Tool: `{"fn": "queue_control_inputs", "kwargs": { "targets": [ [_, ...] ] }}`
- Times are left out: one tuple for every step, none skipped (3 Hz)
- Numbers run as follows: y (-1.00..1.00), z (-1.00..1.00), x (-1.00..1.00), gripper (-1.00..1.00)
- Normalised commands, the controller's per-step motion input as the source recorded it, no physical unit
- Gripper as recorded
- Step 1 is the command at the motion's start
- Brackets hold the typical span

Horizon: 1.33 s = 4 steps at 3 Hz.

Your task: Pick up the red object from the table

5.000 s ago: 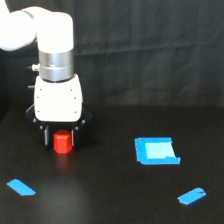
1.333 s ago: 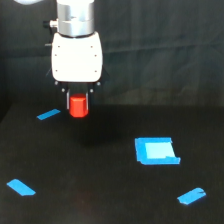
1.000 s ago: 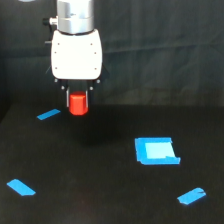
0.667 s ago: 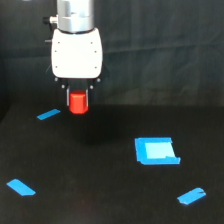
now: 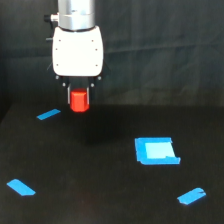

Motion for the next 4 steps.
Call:
{"fn": "queue_control_inputs", "kwargs": {
  "targets": [
    [-0.03, 0.12, 0.06, -0.97],
    [-0.06, 0.14, 0.07, -0.92],
    [0.01, 0.22, 0.10, -0.96],
    [-0.03, 0.04, 0.02, -1.00]
  ]
}}
